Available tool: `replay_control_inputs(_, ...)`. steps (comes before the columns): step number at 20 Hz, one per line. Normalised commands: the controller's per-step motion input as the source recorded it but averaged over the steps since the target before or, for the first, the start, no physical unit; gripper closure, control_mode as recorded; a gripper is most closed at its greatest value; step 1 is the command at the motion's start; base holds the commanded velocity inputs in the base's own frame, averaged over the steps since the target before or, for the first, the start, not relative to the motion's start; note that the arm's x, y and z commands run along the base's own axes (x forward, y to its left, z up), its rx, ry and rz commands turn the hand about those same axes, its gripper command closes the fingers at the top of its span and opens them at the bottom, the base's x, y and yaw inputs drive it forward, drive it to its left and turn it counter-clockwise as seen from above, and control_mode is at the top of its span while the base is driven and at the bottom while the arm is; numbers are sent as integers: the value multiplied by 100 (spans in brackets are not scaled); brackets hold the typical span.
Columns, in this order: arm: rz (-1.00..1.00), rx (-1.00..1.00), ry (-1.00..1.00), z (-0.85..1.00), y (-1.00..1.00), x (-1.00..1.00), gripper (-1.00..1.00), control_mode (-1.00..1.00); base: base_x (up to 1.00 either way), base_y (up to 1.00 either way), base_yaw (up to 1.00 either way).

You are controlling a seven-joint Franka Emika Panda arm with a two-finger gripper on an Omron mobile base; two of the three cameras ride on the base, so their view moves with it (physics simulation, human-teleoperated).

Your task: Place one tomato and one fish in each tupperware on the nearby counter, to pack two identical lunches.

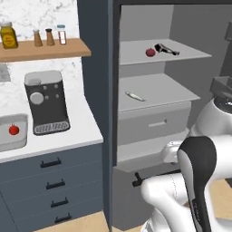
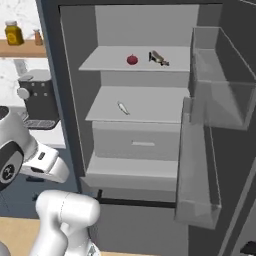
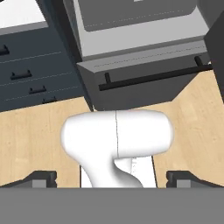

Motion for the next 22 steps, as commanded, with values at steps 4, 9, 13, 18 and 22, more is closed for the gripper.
replay_control_inputs(4,0,0,0,0,0,0,-100,100,1,-50,2)
replay_control_inputs(9,0,0,0,0,0,0,-100,100,1,-35,0)
replay_control_inputs(13,0,0,0,0,0,0,-100,100,9,-40,-1)
replay_control_inputs(18,0,0,0,0,0,0,-100,100,4,0,0)
replay_control_inputs(22,0,0,0,0,0,0,-100,100,59,0,0)
